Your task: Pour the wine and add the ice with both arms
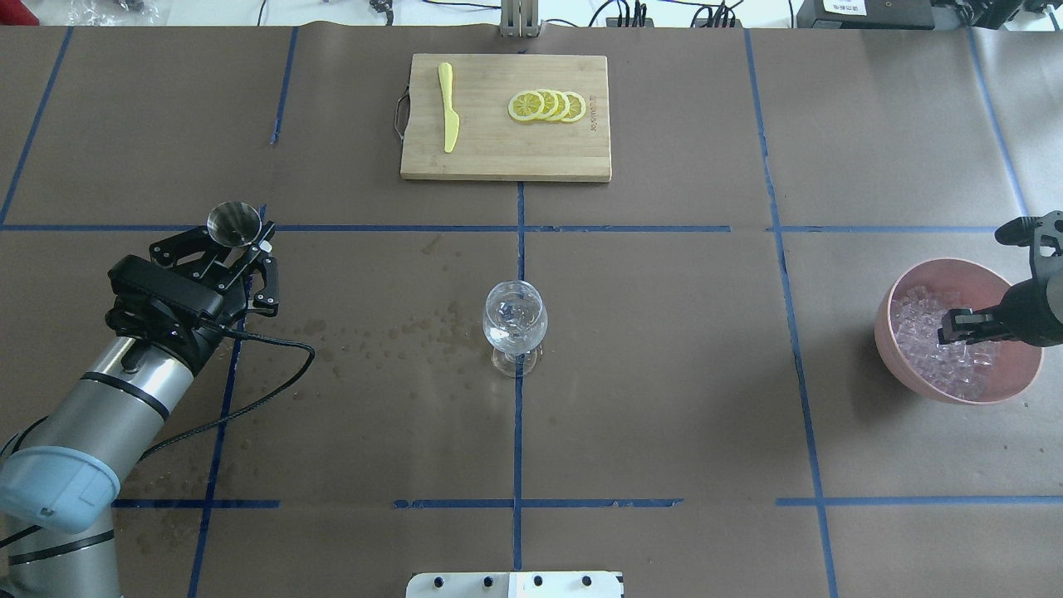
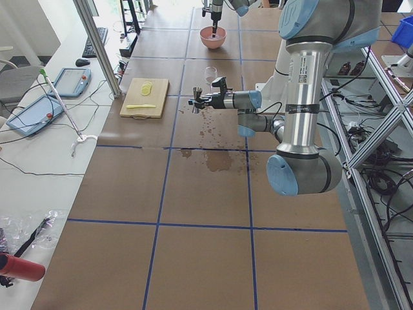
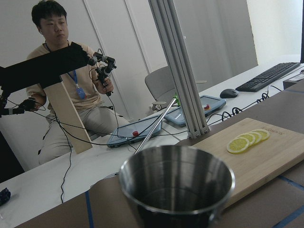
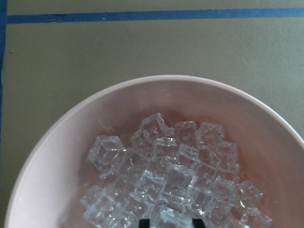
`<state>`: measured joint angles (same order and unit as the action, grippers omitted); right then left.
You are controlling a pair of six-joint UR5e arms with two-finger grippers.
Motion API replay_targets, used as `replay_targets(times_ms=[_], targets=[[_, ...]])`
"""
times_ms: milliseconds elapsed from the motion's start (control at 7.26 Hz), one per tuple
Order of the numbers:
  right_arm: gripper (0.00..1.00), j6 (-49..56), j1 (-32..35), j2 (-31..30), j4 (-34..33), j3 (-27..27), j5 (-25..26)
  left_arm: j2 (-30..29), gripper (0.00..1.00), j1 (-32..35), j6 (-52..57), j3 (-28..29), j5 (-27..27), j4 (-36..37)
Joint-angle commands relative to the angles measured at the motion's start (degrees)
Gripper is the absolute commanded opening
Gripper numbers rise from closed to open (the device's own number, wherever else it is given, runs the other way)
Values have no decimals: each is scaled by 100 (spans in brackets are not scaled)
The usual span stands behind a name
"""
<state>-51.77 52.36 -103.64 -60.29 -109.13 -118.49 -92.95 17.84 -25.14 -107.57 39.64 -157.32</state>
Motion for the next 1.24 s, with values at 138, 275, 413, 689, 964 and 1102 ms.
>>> replay_targets(times_ms=[138, 275, 413, 689, 964, 1102], targets=[[0, 27, 266, -16, 0, -274, -113, -39, 0, -9, -375, 243, 0, -43], [0, 27, 327, -7, 0, -362, -139, -5, 0, -9, -404, 428, 0, -401], [0, 27, 406, -7, -9, -485, -191, 5, 0, -9, -430, 551, -9, -613], [0, 27, 424, 1, -9, -714, -209, 266, 0, -9, -1304, 692, -44, -850], [0, 27, 459, 80, 0, -846, -262, 758, 0, -17, -1911, 789, -70, -1352], [0, 27, 521, 159, 0, -881, -410, 821, 0, -52, -2351, 938, -79, -1362]])
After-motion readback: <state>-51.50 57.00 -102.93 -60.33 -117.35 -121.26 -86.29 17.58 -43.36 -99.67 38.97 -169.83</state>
